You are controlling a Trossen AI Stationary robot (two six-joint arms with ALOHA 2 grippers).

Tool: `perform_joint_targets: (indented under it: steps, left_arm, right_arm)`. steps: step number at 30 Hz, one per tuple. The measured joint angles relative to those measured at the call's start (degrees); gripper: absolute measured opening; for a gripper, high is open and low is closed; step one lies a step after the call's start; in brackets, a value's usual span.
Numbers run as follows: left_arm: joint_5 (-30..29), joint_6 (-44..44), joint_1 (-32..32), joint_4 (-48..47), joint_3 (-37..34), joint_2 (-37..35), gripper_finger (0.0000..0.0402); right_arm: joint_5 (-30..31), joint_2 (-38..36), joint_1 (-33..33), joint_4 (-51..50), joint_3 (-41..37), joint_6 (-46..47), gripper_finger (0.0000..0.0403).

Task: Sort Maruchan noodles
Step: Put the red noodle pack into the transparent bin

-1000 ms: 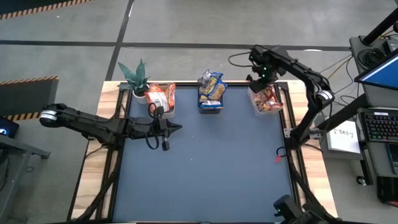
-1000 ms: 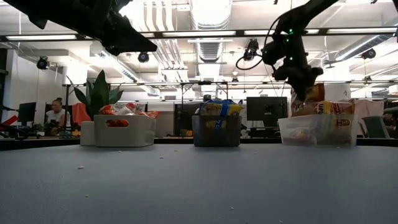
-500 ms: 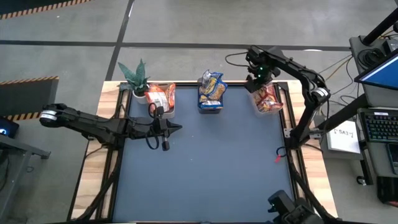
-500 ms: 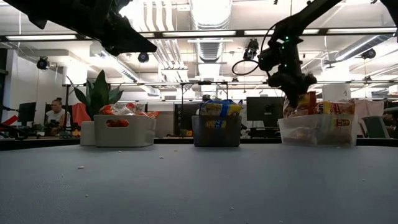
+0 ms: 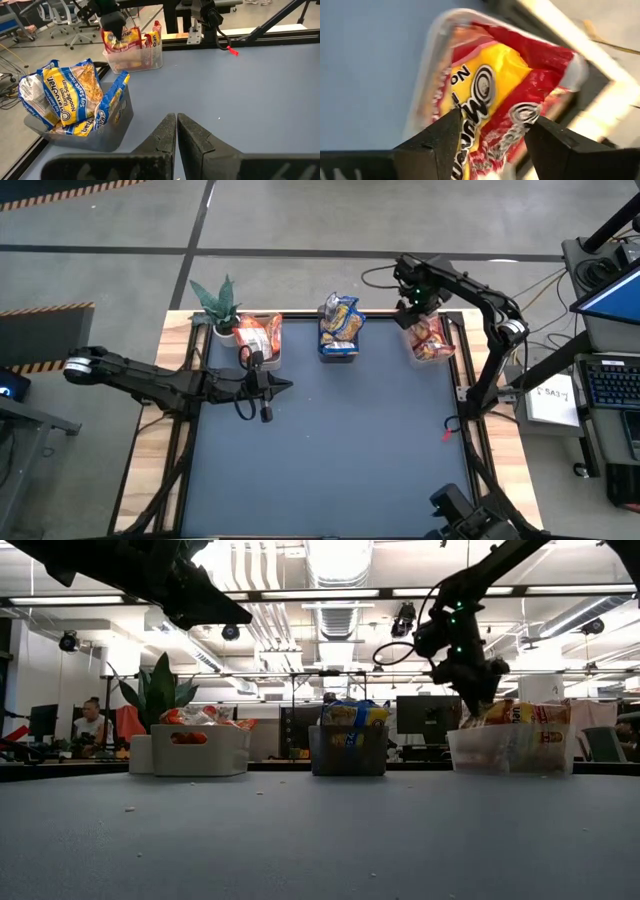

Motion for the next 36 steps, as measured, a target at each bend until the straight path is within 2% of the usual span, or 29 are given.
perform_joint_targets:
  steps: [6,12,17,22,24,27,30,36]
  left_arm:
    - [0.00,0.00,0.00,0.02,0.00,0.00,0.0000]
    - [0.00,0.00,0.00,0.02,0.00,0.00,0.0000]
    - [0.00,0.00,0.00,-0.40,0.00,0.00,0.0000]
    - [0.00,-0.01,0.00,-0.70,0.00,0.00,0.0000]
    - [0.00,-0.01,0.00,-0.74,0.00,0.00,0.0000]
    - [0.00,0.00,0.00,-0.75,0.00,0.00,0.0000]
    - [0.00,0.00,0.00,-0.85,0.00,0.00,0.0000]
    - [0.00,-0.03,0.00,-1.41,0.00,0.00,0.0000]
  right_arm:
    - [11.64,-0.08,-0.07,-2.37,1.51,0.78,0.0203]
    - [12.75,-0.13,0.02,-2.20,1.66,1.12,0.0194]
    - [12.89,-0.15,0.02,-2.00,1.66,2.78,0.0149]
    - [16.94,-1.07,0.13,-1.64,1.64,4.86,0.0080]
    - [15.81,-2.22,0.20,-1.37,1.64,5.13,0.0049]
    - [10.65,-3.41,0.36,-1.76,1.64,5.77,0.0016]
    - [7.93,-3.51,0.39,-1.75,0.84,6.93,0.0012]
    - [7.82,-2.99,0.39,3.86,-5.36,6.85,0.0009]
